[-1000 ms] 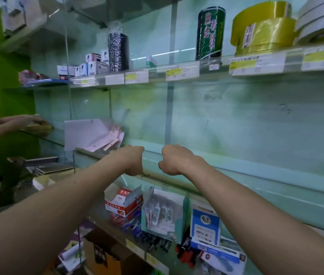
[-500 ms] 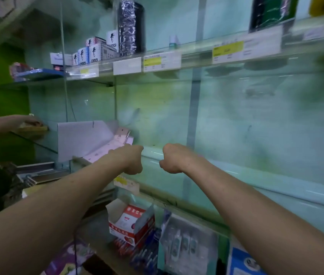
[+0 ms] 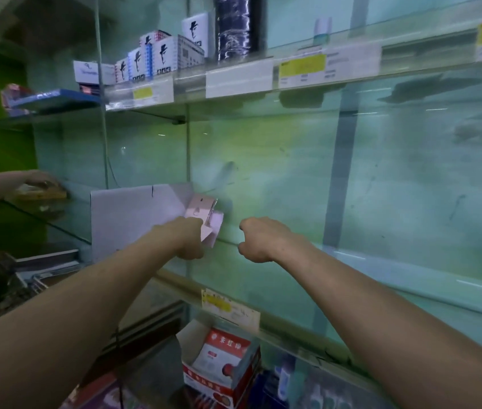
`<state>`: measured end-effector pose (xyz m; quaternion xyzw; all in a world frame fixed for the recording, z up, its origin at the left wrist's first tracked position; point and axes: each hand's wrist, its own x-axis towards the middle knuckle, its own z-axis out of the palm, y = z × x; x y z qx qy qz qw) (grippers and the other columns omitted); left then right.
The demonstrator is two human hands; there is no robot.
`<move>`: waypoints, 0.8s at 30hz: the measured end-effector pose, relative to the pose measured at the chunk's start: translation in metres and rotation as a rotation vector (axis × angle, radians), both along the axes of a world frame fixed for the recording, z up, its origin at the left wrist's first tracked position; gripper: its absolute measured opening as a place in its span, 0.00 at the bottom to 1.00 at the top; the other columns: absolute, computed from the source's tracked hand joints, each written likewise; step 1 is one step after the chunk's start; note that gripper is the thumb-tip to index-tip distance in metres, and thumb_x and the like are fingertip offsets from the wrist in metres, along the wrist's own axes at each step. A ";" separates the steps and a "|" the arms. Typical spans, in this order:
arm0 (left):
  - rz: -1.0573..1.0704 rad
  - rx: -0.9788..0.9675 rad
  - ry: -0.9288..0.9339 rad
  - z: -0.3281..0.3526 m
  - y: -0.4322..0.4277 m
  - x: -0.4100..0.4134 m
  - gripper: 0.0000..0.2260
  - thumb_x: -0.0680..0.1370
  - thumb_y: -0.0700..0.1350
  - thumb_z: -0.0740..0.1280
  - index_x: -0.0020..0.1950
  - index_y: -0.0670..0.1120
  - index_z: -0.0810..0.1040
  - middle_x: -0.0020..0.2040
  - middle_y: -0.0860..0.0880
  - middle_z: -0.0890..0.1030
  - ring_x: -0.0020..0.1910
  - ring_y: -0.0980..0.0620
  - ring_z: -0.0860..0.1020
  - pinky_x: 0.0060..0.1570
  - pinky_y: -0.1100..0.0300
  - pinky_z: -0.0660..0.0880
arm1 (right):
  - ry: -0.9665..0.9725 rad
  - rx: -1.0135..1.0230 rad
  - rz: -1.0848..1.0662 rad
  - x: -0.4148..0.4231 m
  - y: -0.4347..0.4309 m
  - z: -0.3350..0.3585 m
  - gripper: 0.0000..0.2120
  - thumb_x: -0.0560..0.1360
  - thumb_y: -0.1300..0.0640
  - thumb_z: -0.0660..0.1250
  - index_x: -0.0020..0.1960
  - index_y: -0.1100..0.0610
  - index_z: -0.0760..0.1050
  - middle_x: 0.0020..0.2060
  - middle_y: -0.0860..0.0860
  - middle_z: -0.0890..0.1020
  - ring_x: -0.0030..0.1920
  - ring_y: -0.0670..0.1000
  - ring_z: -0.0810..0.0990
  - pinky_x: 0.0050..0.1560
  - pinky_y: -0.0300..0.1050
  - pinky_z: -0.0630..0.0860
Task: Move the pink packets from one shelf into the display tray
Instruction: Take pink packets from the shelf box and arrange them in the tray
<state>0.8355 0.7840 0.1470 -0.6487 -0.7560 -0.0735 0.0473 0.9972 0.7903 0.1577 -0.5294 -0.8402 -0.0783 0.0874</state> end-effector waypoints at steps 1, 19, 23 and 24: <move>-0.002 -0.016 0.000 0.000 0.006 -0.008 0.27 0.73 0.51 0.66 0.71 0.47 0.65 0.67 0.44 0.72 0.61 0.43 0.73 0.59 0.51 0.73 | 0.003 -0.002 -0.011 -0.007 0.005 -0.001 0.15 0.77 0.61 0.59 0.64 0.58 0.71 0.59 0.55 0.77 0.56 0.57 0.77 0.45 0.43 0.70; -0.226 -0.062 -0.002 -0.017 0.061 -0.079 0.32 0.69 0.58 0.69 0.69 0.49 0.64 0.63 0.44 0.73 0.60 0.44 0.73 0.53 0.55 0.71 | 0.529 -0.246 -0.173 -0.116 0.062 -0.033 0.31 0.72 0.56 0.64 0.72 0.55 0.56 0.64 0.58 0.74 0.59 0.60 0.76 0.55 0.48 0.74; -0.230 -0.057 0.000 -0.023 0.063 -0.087 0.32 0.70 0.57 0.71 0.69 0.48 0.64 0.65 0.44 0.72 0.61 0.44 0.72 0.50 0.57 0.69 | 0.627 -0.274 -0.231 -0.132 0.067 -0.039 0.30 0.74 0.62 0.62 0.72 0.59 0.53 0.59 0.62 0.76 0.48 0.58 0.76 0.45 0.48 0.72; -0.234 -0.060 -0.010 -0.025 0.064 -0.089 0.32 0.69 0.57 0.71 0.69 0.48 0.64 0.64 0.44 0.72 0.61 0.44 0.73 0.50 0.57 0.69 | 0.656 -0.252 -0.249 -0.134 0.067 -0.040 0.31 0.74 0.62 0.62 0.72 0.59 0.53 0.59 0.62 0.77 0.49 0.59 0.77 0.46 0.49 0.74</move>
